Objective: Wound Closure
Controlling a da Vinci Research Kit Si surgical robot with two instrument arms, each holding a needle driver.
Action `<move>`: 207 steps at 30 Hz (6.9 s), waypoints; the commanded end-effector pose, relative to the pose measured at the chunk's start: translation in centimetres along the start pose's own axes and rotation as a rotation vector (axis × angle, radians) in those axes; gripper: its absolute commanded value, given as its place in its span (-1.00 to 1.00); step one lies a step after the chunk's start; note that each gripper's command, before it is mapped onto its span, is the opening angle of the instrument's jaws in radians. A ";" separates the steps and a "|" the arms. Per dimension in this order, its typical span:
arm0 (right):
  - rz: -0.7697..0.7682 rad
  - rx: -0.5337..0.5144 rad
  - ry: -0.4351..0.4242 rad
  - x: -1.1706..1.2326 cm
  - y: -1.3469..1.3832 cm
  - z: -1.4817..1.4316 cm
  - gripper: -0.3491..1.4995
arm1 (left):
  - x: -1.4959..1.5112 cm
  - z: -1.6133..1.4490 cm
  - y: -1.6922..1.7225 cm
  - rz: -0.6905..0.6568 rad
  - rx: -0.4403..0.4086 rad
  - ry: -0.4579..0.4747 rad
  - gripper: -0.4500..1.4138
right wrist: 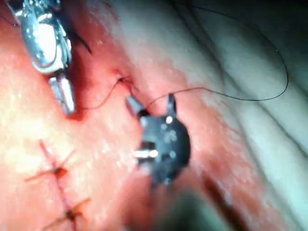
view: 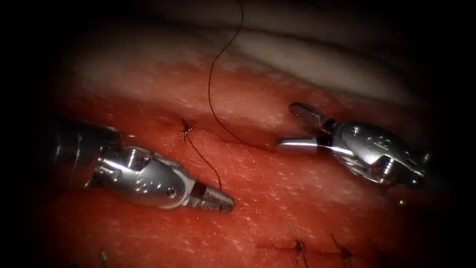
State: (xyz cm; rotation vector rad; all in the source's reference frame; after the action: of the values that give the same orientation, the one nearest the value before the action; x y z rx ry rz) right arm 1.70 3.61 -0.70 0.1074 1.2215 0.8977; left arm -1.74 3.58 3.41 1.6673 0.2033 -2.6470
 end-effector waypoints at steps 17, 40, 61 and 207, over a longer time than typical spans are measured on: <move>-0.160 0.184 0.044 -0.20 -0.51 0.80 0.83 | -0.01 -1.09 -0.51 -0.163 0.044 0.084 -0.89; -0.352 0.162 -0.006 -0.51 -0.97 1.85 0.87 | 0.17 -1.11 -0.50 -0.184 0.045 0.085 -0.89; -0.458 0.245 -0.049 -0.58 -0.99 2.07 -1.00 | 0.19 -1.10 -0.48 -0.183 0.039 0.090 -0.89; 0.889 0.035 -0.126 0.17 -1.36 1.16 0.14 | 0.53 -0.49 -1.13 -0.152 0.343 0.062 -0.89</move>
State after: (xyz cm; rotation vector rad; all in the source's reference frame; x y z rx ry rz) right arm 3.34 3.20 -1.11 0.7984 1.0498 1.6239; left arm -1.56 4.83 2.79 1.8972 -0.1422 -2.8765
